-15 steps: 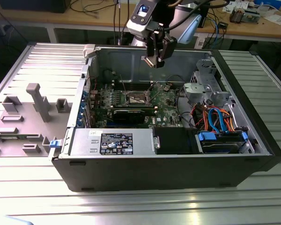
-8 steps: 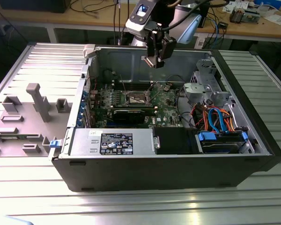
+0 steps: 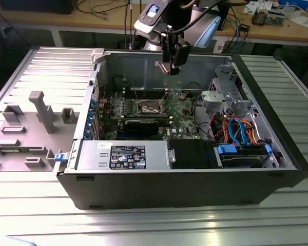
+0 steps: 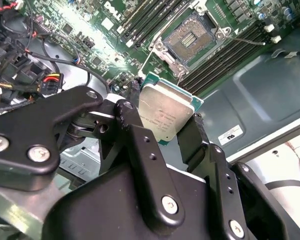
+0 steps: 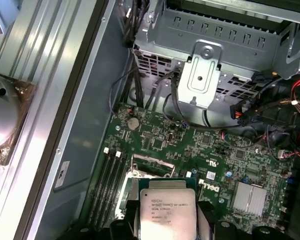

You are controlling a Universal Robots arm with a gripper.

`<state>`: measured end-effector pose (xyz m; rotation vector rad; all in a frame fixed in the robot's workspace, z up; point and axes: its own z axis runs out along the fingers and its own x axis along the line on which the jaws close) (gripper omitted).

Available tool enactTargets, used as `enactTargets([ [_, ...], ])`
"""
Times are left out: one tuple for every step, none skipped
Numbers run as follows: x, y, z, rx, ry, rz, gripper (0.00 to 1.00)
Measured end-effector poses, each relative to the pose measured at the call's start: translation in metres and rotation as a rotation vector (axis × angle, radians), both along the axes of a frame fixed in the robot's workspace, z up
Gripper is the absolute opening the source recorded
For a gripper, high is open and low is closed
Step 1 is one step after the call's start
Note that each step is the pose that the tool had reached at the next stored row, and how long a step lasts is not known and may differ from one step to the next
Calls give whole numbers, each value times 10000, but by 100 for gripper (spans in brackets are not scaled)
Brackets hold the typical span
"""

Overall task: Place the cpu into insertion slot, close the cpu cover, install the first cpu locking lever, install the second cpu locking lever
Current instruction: 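Place the cpu into insertion slot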

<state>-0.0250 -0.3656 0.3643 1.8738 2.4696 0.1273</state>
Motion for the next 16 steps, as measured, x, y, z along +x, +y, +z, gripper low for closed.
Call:
enactTargets([
  [0, 0, -2, -3, 0, -141, 55],
  [0, 0, -4, -3, 0, -250, 55],
  [0, 0, -6, -4, 0, -417, 55],
  [0, 0, -7, -5, 1, -509, 55],
  [0, 0, -7, -6, 2, -581, 55],
  [0, -1, -8, -5, 1, -653, 55],
  [0, 0, -8, -4, 1, -701, 55],
  [0, 0, -9, -4, 1, -705, 55],
  [0, 0, -9, -4, 0, -707, 55],
  [0, 0, -9, -4, 0, -708, 55],
  [0, 0, -9, -4, 0, -709, 55],
  [0, 0, -9, -4, 1, -709, 55],
  [0, 0, -9, -5, 0, -710, 55],
  [0, 0, -9, -4, 0, -711, 55],
  [0, 0, -9, -4, 1, -711, 55],
  [0, 0, -9, -4, 0, -712, 55],
])
